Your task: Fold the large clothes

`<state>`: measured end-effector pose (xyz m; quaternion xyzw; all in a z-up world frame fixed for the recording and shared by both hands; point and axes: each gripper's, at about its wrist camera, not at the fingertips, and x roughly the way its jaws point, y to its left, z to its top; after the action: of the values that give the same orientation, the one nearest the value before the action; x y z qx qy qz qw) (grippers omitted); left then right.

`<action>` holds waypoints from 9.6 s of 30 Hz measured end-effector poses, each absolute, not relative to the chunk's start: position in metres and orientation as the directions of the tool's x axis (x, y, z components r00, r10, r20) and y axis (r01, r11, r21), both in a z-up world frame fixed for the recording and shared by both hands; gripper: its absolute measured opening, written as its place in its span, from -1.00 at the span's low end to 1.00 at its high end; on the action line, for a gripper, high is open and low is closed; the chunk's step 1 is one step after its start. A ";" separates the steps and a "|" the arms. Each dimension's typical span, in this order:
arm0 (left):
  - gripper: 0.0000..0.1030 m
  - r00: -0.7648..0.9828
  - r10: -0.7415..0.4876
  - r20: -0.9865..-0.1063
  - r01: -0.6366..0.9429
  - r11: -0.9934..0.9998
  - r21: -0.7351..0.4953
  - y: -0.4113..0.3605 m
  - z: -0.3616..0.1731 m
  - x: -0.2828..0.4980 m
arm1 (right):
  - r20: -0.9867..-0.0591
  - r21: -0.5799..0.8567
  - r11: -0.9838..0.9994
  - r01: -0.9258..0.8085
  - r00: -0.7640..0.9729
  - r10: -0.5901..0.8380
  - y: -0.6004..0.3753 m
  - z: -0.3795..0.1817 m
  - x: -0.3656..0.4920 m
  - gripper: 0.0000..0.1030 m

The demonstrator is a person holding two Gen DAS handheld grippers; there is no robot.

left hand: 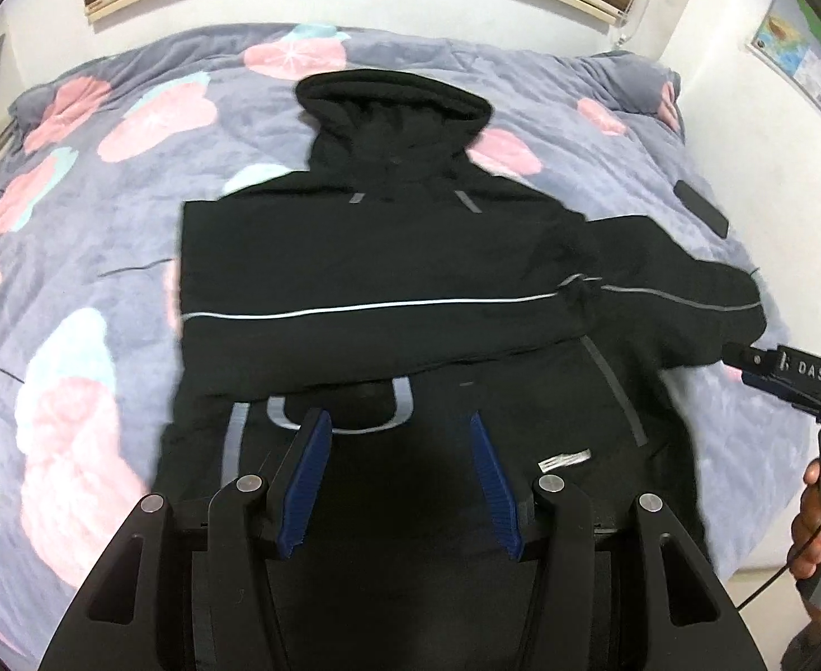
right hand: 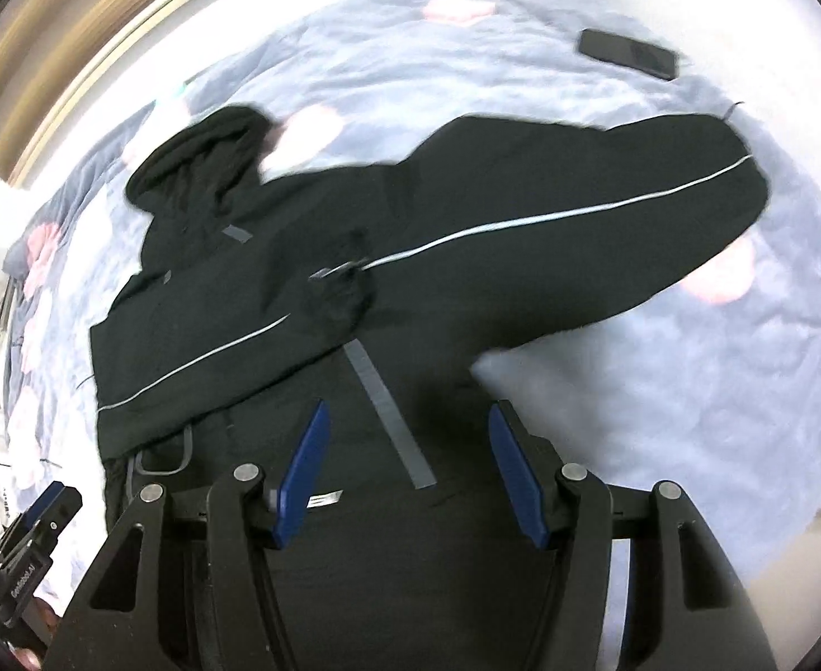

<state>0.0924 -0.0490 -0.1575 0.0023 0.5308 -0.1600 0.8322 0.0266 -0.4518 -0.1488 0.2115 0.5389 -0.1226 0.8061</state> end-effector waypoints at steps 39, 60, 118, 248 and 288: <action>0.05 0.038 -0.301 -0.953 0.375 0.888 -0.266 -0.398 -0.295 0.251 | -0.934 0.306 0.553 0.775 0.356 0.018 -0.884 -0.290 0.052 0.76; 0.04 0.041 -0.235 -0.971 0.409 0.891 -0.198 -0.414 -0.311 0.247 | -0.896 0.377 0.568 0.732 0.443 0.024 -0.882 -0.270 0.058 -0.32; 0.04 0.370 -0.241 -0.897 -0.049 0.959 -0.277 0.009 -0.224 0.149 | -0.971 0.131 0.924 -0.359 0.144 0.194 -0.194 -0.296 0.277 0.14; -0.16 0.472 -0.393 -0.789 0.261 0.917 -0.301 0.044 -0.118 0.292 | -0.892 0.183 0.965 0.190 0.445 0.081 -0.353 -0.116 0.210 0.43; -0.59 0.311 -0.432 -0.847 0.144 0.902 -0.407 0.003 -0.310 0.531 | -0.932 0.190 0.972 0.137 0.336 0.135 -0.394 -0.311 0.480 -0.50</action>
<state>0.5314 0.0028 -0.3103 -0.1288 0.5586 -0.1801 0.7994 0.4799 -0.3943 -0.3115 0.1181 0.5760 -0.0004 0.8089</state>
